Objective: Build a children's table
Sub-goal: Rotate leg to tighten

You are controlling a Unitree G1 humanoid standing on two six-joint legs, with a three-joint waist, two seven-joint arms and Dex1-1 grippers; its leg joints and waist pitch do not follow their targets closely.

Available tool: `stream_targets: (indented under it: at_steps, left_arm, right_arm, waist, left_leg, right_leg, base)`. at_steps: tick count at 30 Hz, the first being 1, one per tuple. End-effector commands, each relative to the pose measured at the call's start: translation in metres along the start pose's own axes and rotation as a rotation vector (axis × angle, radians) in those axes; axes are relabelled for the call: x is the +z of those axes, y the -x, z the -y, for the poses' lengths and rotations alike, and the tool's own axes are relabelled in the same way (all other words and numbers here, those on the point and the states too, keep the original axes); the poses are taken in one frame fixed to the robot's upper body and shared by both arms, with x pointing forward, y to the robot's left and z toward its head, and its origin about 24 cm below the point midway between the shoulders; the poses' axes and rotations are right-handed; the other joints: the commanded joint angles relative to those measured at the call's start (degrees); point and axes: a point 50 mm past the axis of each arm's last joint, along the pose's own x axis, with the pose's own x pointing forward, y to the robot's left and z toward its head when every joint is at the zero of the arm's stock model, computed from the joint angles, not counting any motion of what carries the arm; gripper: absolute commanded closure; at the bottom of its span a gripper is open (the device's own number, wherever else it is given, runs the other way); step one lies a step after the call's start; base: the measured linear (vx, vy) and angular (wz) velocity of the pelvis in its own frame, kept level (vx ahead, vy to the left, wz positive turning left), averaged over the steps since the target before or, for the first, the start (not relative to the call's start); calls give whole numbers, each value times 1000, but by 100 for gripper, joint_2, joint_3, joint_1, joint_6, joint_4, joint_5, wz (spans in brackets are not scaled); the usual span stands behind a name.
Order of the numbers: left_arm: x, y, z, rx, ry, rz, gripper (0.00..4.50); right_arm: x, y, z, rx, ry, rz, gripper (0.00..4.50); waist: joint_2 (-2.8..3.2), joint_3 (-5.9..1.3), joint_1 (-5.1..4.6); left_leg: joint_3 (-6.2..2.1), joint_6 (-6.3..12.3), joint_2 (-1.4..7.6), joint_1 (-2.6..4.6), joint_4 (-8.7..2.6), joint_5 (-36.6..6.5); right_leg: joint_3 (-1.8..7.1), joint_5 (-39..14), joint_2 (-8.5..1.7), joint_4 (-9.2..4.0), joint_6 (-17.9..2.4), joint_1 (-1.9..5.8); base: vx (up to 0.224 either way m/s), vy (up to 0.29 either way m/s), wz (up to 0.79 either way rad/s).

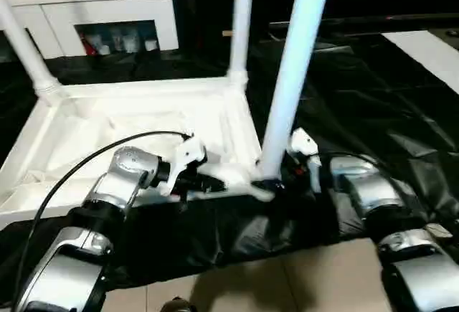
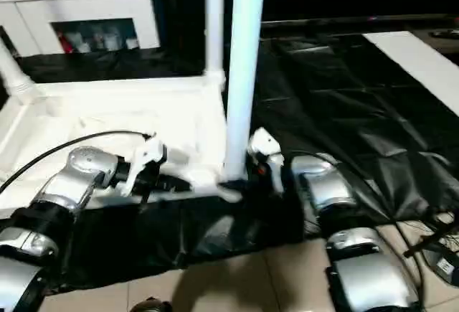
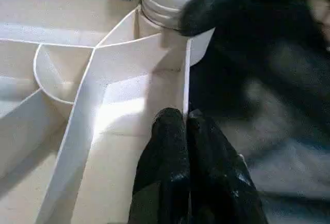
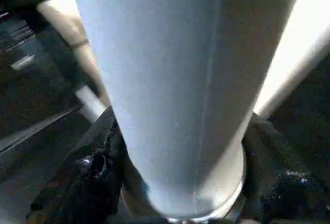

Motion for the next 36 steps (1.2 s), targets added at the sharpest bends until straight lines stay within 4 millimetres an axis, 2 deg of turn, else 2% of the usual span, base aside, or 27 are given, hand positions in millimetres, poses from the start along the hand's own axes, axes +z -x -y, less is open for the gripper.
stream_targets:
  at_steps: [1, 5, 6, 7, 9, 10, 12, 14, 17, 21, 23, 25, 28, 29, 31, 33, 35, 36]
  left_arm:
    - [23, -18, 5, -16, -33, 61, 450]
    - [31, -31, 9, 39, 3, 88, 450]
    - [35, -40, 12, 66, 22, 109, 450]
    - [38, -47, 15, 81, 32, 124, 450]
    - [41, -54, 19, 105, 24, 135, 450]
    - [41, -56, 21, 104, 24, 137, 450]
    - [41, -59, 24, 97, 14, 136, 450]
    - [39, -60, 27, 90, 8, 133, 450]
    - [38, -59, 27, 84, 7, 132, 450]
    - [35, -48, 28, 19, -28, 152, 450]
    - [35, -48, 28, 19, -28, 152, 450]
    - [33, -40, 28, -34, -59, 153, 450]
    - [29, -31, 27, -92, -97, 138, 450]
    - [27, -23, 25, -129, -118, 118, 450]
    - [25, -18, 23, -153, -129, 101, 450]
    - [23, -13, 22, -179, -135, 86, 450]
    - [21, -8, 22, -208, -142, 70, 450]
    - [20, -6, 21, -228, -145, 61, 450]
  right_arm:
    - [-12, -17, -12, -41, -52, -52, 183]
    - [-15, -33, -22, -133, -110, -28, 183]
    - [-16, -42, -28, -204, -147, -14, 183]
    - [-17, -49, -33, -261, -170, -6, 183]
    - [-14, -56, -38, -288, -190, 33, 183]
    - [-12, -57, -38, -298, -203, 52, 149]
    - [-8, -58, -38, -313, -223, 90, 114]
    - [-5, -57, -37, -318, -236, 122, 93]
    - [-4, -55, -35, -309, -222, 127, 70]
    - [-3, -43, -28, -230, -103, 117, 35]
    - [-3, -43, -28, -230, -103, 117, 24]
    - [-4, -34, -25, -134, -28, 94, 24]
    - [-5, -23, -26, 21, 39, 59, 24]
    - [-7, -14, -27, 164, 83, 18, 24]
    - [-8, -6, -28, 258, 101, -14, 24]
    - [-8, 0, -27, 324, 118, -43, 24]
    - [-8, 5, -26, 382, 128, -73, 48]
    - [-7, 8, -26, 420, 131, -90, 48]
  waist:
    - [-25, -297, -26]
    - [-21, -310, -87]
    - [-4, -313, -84]
    - [13, -312, -110]
    - [16, -319, -118]
    - [38, -328, -108]
    - [26, -332, -114]
    - [45, -342, -118]
    - [43, -346, -117]
    - [34, -356, -114]
    - [40, -363, -108]
    - [22, -373, -97]
    - [29, -388, -66]
    - [12, -389, -42]
    - [0, -376, -39]
    - [-3, -363, -24]
    - [3, -353, -18]
    - [-13, -351, -21]
  left_leg:
    - [13, -191, 26, 151, -426, -1999]
    - [16, -152, 12, 134, -413, -1843]
    - [14, -135, 7, 125, -410, -1824]
    - [17, -194, 11, 133, -417, -1773]
    - [16, -193, -2, 132, -414, -1826]
    - [12, -174, -1, 136, -411, -1832]
    - [15, -129, -1, 124, -414, -1772]
    - [13, -69, -2, 115, -412, -1658]
    - [19, -43, -3, 110, -405, -1568]
    - [26, 17, -6, 104, -389, -1464]
    - [35, 69, -3, 103, -368, -1305]
    - [41, 125, -9, 97, -347, -1217]
    - [56, 263, -5, 79, -306, -1021]
    - [58, 394, -6, 76, -287, -1001]
    - [66, 465, 3, 80, -287, -1048]
    - [59, 430, 21, 82, -307, -1144]
    - [57, 353, 36, 101, -323, -1308]
    - [58, 345, 33, 100, -324, -1337]
  right_leg:
    - [138, -1645, -251, -530, -1110, 121]
    - [139, -1197, -218, -504, -1182, 124]
    - [134, -1146, -217, -503, -1187, 132]
    - [137, -970, -211, -496, -1214, 117]
    - [130, -1009, -211, -511, -1172, 125]
    - [127, -961, -207, -508, -1154, 131]
    - [121, -770, -189, -504, -1147, 142]
    - [115, -520, -182, -485, -1165, 157]
    - [110, -330, -176, -472, -1189, 170]
    - [105, -157, -178, -458, -1211, 192]
    - [103, 76, -173, -437, -1272, 196]
    - [90, 222, -166, -425, -1313, 215]
    - [76, 587, -149, -383, -1371, 233]
    - [72, 697, -153, -373, -1398, 238]
    - [69, 590, -155, -380, -1431, 225]
    - [71, 319, -176, -387, -1462, 217]
    - [79, 13, -184, -404, -1494, 196]
    - [80, -36, -181, -407, -1503, 199]
  base:
    - [0, 0, 0]
    - [0, 0, 0]
    - [0, 0, 0]
    - [0, 0, 0]
    - [0, 0, 0]
    - [0, 0, 0]
    - [0, 0, 0]
    - [0, 0, 0]
    - [0, 0, 0]
    - [0, 0, 0]
    - [0, 0, 0]
    - [0, 0, 0]
    - [0, 0, 0]
    - [0, 0, 0]
    - [0, 0, 0]
    - [0, 0, 0]
    - [0, 0, 0]
    - [0, 0, 0]
